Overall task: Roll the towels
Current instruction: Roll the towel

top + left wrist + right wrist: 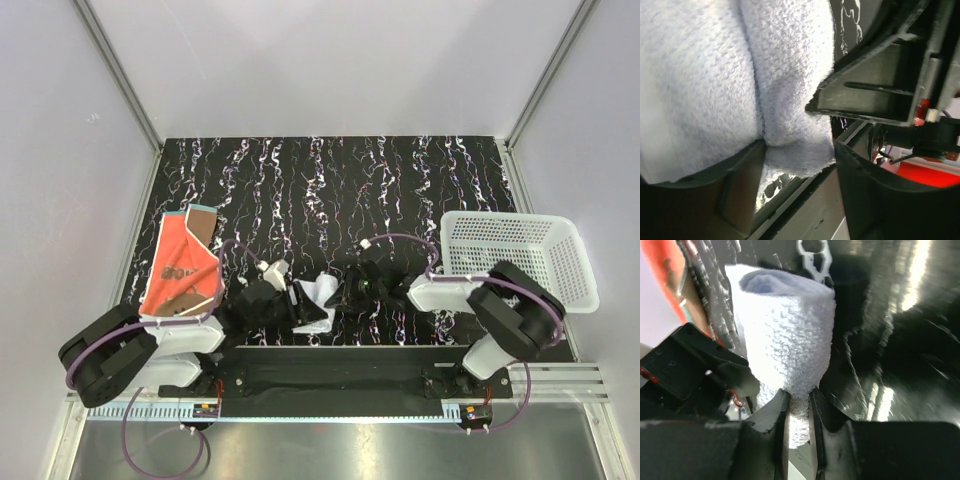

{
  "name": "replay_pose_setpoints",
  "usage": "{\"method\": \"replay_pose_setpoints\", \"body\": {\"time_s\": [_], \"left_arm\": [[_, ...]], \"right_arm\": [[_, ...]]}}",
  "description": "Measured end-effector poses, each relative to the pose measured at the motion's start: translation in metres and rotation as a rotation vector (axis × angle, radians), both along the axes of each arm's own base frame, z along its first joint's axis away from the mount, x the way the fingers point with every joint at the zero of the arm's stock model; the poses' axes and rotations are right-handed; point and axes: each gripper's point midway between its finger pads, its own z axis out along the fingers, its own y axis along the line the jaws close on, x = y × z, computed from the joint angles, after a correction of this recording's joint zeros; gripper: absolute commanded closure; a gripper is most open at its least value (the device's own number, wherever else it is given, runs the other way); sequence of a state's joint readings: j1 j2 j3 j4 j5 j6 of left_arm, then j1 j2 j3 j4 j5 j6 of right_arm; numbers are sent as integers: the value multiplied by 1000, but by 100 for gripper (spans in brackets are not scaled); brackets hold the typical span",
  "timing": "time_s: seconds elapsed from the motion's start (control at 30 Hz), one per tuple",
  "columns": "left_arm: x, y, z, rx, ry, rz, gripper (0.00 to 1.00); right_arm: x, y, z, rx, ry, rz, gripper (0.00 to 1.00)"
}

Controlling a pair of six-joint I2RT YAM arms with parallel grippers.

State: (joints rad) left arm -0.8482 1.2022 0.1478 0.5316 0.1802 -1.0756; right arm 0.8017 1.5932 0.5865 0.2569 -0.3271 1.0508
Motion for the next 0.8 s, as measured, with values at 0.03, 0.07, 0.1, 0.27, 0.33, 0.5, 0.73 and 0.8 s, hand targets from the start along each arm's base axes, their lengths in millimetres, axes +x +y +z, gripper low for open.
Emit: {"method": "replay_pose_setpoints", "body": {"time_s": [0.03, 0.07, 0.1, 0.27, 0.33, 0.5, 0.73, 0.8], "left_arm": [[1, -2, 1, 18, -7, -12, 31], [3, -5, 4, 38, -17, -27, 30], [4, -7, 6, 64, -29, -43, 29], [12, -20, 24, 198, -121, -111, 27], [14, -26, 32, 250, -173, -130, 27], [3, -49, 48, 358, -301, -205, 27], [-28, -80, 32, 502, -394, -318, 26], [-32, -85, 24, 547, -403, -334, 26]], "right_arm": [[1, -5, 1, -29, -5, -15, 84], [1, -9, 3, -53, -7, -25, 84], [2, -15, 4, -85, -11, -42, 84], [2, -49, 8, -254, -12, -122, 84], [0, -63, 8, -317, -3, -146, 85], [-6, -86, 7, -437, 24, -175, 85], [-7, -92, 6, -497, 46, -172, 85], [-7, -92, 5, -505, 50, -167, 85]]}}
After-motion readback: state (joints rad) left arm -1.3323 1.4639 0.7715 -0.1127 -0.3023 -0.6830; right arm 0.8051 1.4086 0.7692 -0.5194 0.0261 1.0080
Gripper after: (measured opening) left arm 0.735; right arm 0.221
